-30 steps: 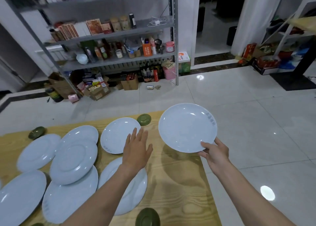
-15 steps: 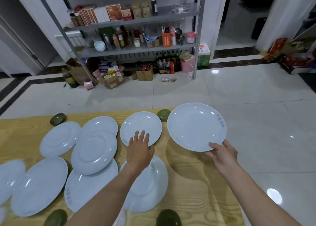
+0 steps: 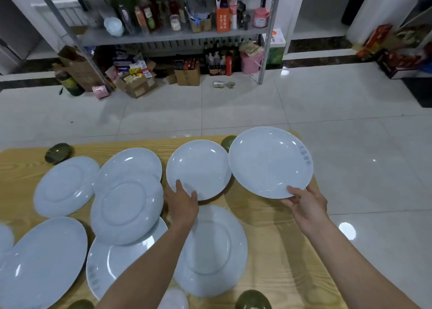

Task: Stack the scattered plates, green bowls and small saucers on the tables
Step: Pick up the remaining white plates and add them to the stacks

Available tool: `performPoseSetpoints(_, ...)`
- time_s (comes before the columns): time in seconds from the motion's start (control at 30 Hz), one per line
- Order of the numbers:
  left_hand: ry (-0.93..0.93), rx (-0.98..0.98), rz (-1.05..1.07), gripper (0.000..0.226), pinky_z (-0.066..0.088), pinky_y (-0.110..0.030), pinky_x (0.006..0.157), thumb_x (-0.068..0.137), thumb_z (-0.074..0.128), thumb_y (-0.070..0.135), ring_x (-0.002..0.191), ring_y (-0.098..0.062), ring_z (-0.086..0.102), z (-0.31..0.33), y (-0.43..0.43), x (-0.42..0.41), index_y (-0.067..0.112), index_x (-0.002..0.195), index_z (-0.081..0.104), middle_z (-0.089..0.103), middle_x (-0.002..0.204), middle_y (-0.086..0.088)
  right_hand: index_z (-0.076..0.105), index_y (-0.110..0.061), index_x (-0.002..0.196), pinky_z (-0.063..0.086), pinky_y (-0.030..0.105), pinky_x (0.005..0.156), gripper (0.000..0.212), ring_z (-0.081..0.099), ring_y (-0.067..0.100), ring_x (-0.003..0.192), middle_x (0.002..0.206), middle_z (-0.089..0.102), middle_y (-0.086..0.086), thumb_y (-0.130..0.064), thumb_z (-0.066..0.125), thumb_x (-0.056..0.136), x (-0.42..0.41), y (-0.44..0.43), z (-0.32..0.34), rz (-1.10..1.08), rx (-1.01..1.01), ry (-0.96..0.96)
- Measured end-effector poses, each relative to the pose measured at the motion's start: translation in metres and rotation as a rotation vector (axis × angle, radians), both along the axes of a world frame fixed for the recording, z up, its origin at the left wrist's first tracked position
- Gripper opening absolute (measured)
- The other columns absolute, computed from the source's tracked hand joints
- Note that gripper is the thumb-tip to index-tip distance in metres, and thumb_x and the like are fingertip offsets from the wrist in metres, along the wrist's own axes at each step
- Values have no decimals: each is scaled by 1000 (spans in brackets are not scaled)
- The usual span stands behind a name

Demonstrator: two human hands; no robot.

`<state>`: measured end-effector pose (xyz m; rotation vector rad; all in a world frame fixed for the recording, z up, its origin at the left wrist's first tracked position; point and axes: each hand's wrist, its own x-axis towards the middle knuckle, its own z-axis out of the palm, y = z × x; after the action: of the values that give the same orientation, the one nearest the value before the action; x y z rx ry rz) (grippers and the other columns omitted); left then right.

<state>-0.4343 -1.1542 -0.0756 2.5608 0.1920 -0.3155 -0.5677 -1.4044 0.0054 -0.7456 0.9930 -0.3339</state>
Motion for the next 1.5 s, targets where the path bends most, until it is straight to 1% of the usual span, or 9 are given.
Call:
performPoseSetpoints(0.13,78,-171,131,79,20,-35,116,93,64,22,143,-32,21,-9,0,7,6,154,17,19,157,-18,55,-3,133,57,40,73,52,67,33,102,118,68,10,15,59,85,10,6,-8,-1,-4,9)
performPoseSetpoints(0.23,81,-376,237,89,29,-29,108,86,70,8,138,-28,34,-14,1,12,11,155,14,30,153,-12,55,-4,135,58,40,73,54,68,32,101,121,67,12,16,59,85,16,11,-12,12,1,15)
performPoseSetpoints(0.5,55,-816,433,73,50,-11,62,74,67,-11,111,-18,58,-19,9,16,27,133,47,59,123,3,57,-5,132,62,38,68,53,69,32,102,117,69,11,17,59,83,27,27,-18,14,26,18)
performPoseSetpoints(0.67,129,-1065,524,75,60,-45,78,76,61,-20,107,-21,63,-16,14,14,38,124,57,64,118,4,56,-4,134,61,38,65,56,70,31,98,116,70,12,18,60,83,34,40,-14,2,31,4)
performPoseSetpoints(0.83,142,-1147,530,79,61,-37,72,77,60,-21,109,-21,63,-8,17,13,34,133,55,64,122,3,57,-4,132,61,38,66,54,69,31,100,119,69,13,18,60,83,35,52,-9,-8,32,-18)
performPoseSetpoints(1.07,144,-1162,505,77,61,-36,67,79,61,-21,96,-15,65,25,17,6,46,118,56,66,111,9,57,-4,132,61,38,66,53,69,32,99,116,70,11,17,59,84,30,64,9,21,-1,-62)
performPoseSetpoints(1.23,76,-1192,495,85,58,-28,59,80,59,-21,75,-1,69,52,26,-15,35,142,47,67,104,15,58,-5,131,62,40,72,51,69,33,101,120,69,13,15,62,84,14,68,32,71,-52,-106)
performPoseSetpoints(1.4,28,-1279,509,90,61,-38,71,81,61,-22,97,-22,64,84,45,-49,25,152,32,62,116,0,58,-4,130,61,39,68,47,69,30,89,116,70,13,13,60,86,-15,81,60,150,-152,-189)
performPoseSetpoints(1.5,-26,-1354,535,91,61,-34,65,80,61,-23,104,-29,65,100,61,-80,25,152,32,59,127,-11,58,-4,128,62,42,74,45,70,27,83,103,72,9,14,59,87,-42,97,79,174,-204,-240)
